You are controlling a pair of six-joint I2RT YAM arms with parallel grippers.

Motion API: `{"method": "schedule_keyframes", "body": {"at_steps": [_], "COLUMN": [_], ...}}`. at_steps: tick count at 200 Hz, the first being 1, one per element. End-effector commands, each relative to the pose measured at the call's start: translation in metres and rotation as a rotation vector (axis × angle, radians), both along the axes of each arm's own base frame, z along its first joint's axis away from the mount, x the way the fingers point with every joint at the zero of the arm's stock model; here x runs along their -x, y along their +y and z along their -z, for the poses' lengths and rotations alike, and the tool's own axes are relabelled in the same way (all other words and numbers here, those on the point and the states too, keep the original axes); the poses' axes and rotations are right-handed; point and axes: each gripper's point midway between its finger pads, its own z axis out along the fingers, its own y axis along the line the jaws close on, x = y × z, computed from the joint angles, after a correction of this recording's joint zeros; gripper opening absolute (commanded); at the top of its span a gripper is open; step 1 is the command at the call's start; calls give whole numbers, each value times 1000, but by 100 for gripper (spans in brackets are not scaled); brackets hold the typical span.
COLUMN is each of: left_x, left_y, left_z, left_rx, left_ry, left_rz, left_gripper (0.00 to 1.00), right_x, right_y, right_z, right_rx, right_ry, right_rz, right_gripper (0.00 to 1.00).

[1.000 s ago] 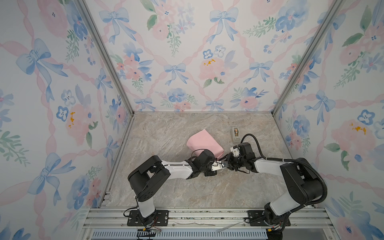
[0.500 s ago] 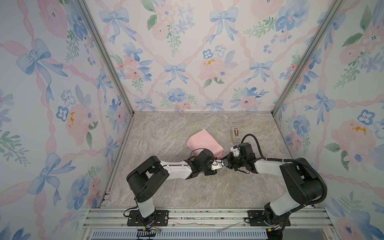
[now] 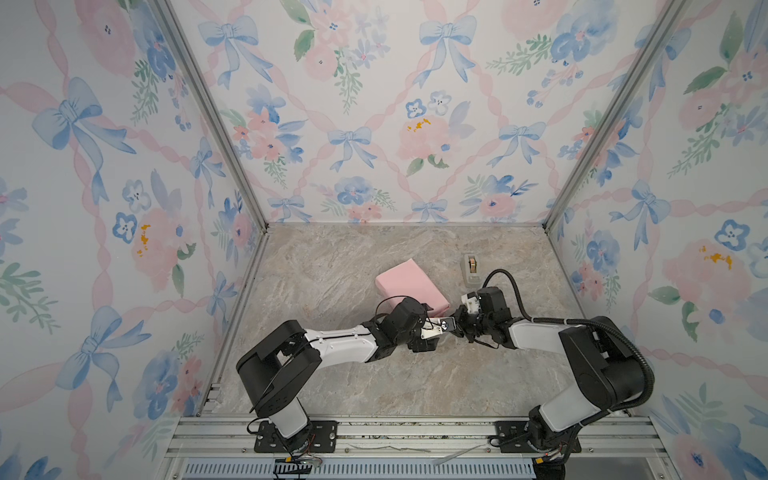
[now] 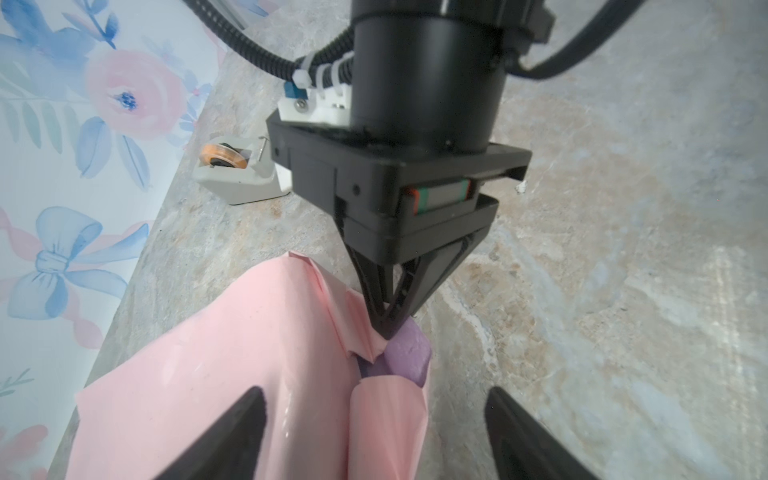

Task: Wrap the gift box in paper

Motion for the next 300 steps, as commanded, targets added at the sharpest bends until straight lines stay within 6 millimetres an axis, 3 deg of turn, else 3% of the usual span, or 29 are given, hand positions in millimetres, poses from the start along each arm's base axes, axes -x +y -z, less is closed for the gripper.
{"method": "schedule_keyframes", "body": {"at_steps": [1,62,97,173,229,234,253,300], "left_x": [-7,-18,-13,-24,-29,-24,-24,-16], "left_y": [13,15,11,18,22,31,35,40], "left_z": [-1,35,42,53,56,68,75,91], "left_rx": [-50,-216,-209,-184,-119,-143,-127,-61], "left_ry": [-75,-142,-127,-165,-158,-141,-119,-42], "left_rz": [-62,-131,-102,-183,-235,-235,-253,-268], "left_gripper": [98,98,98,98,83,82,78,70], "right_x": [0,1,1,-1,-3,-4,-4,-3], "right_y": [1,-1,-2,1,1,1,2,-5], "right_z": [-3,-5,-6,-10,-16,-17,-19,-25], "right_rx": [-1,21,35,27,24,22,22,36], "right_ry": [-10,-13,-13,-23,-37,-41,-44,-69], "right_rz": [2,1,-3,-3,1,1,0,15], "right_gripper": [5,5,4,4,4,4,5,25]}}
